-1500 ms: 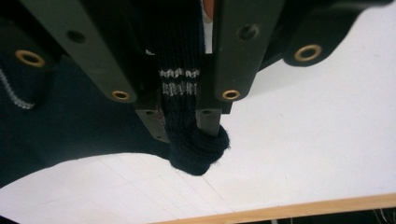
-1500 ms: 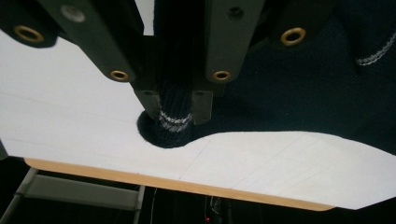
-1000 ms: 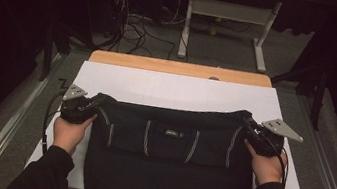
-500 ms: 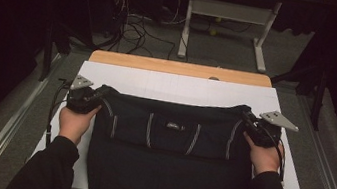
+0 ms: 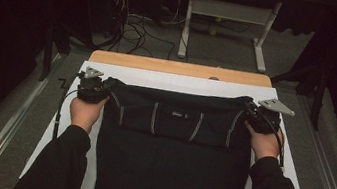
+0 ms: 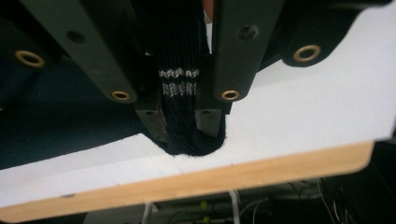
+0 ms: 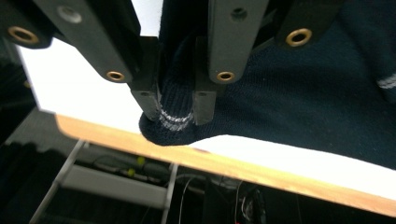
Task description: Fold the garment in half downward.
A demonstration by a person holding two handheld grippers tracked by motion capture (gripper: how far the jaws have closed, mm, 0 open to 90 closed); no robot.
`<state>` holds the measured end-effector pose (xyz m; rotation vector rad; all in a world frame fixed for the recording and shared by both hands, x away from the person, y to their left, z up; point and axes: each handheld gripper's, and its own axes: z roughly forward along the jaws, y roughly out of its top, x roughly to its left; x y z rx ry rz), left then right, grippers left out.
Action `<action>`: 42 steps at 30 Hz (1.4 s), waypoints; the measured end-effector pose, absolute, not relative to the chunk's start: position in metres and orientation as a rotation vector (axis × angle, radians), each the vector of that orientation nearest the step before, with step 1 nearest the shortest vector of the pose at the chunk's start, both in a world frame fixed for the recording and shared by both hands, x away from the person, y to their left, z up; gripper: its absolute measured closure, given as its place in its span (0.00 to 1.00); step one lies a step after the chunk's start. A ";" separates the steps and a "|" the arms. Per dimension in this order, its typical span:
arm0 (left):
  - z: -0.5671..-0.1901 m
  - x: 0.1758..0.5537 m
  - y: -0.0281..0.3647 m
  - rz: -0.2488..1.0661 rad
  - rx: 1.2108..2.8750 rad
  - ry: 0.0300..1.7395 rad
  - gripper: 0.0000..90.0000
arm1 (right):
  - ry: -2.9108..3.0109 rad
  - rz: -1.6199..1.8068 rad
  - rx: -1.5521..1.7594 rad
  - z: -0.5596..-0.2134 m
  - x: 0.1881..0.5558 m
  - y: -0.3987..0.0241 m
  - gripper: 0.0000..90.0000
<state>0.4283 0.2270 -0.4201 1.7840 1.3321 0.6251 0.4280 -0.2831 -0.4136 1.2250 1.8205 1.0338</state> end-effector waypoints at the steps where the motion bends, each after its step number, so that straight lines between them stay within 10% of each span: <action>1: -0.424 0.431 0.226 0.602 1.789 1.343 0.81 | 1.830 1.018 1.235 -0.417 0.431 -0.282 0.86; 4: -0.430 0.436 0.224 0.541 1.813 1.368 0.64 | 1.854 0.989 1.259 -0.425 0.437 -0.283 0.73; 5: -0.431 0.436 0.225 0.541 1.812 1.389 0.49 | 1.850 0.970 1.310 -0.428 0.439 -0.284 0.53; 10: -0.435 0.432 0.232 0.501 1.802 1.441 0.35 | 1.871 1.012 1.362 -0.430 0.436 -0.289 0.41; 22: -0.460 0.386 0.211 0.312 1.894 1.286 0.36 | 2.000 1.124 1.322 -0.446 0.386 -0.275 0.34; 29: -0.474 0.381 0.203 0.268 1.954 1.273 0.58 | 2.122 1.093 1.376 -0.469 0.371 -0.267 0.50; 35: -0.470 0.376 0.200 0.310 1.953 1.259 0.82 | 2.143 1.101 1.324 -0.469 0.364 -0.264 0.87; 42: -0.452 0.356 0.199 0.351 1.901 1.192 0.84 | 2.099 1.142 1.235 -0.454 0.351 -0.264 0.89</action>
